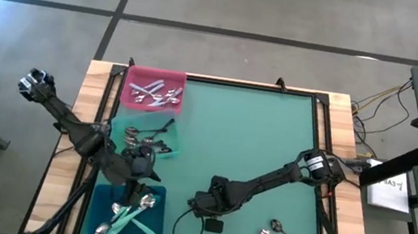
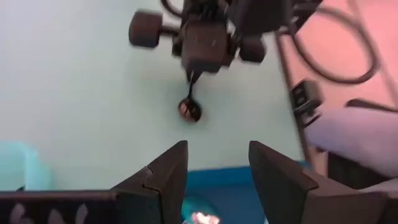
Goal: Sort silverware by color (type)
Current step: Put the black spoon into the green bin
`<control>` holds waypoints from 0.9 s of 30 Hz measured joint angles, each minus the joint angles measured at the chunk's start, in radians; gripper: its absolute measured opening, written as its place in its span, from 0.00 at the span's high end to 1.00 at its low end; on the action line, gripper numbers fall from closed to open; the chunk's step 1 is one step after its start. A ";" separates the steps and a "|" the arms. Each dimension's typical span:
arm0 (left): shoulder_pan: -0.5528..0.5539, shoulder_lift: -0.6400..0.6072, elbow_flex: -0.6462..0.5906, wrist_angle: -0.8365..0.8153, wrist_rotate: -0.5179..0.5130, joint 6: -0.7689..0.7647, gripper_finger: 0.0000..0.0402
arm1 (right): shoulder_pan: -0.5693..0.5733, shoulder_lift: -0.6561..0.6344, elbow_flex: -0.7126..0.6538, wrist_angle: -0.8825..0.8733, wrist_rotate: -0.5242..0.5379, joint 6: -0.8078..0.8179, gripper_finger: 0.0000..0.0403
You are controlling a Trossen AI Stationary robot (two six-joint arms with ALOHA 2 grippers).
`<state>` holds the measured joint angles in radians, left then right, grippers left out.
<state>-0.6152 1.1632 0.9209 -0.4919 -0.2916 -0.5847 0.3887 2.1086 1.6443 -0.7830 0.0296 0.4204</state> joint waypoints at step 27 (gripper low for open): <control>-0.057 0.227 -0.001 0.047 -0.729 -0.161 0.61 | -0.117 -0.337 -0.004 0.483 0.648 -0.305 0.98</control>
<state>-0.6724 1.3898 0.9195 -0.4444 -1.0209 -0.7458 0.2714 1.7711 1.6408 -0.3002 0.6774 0.1155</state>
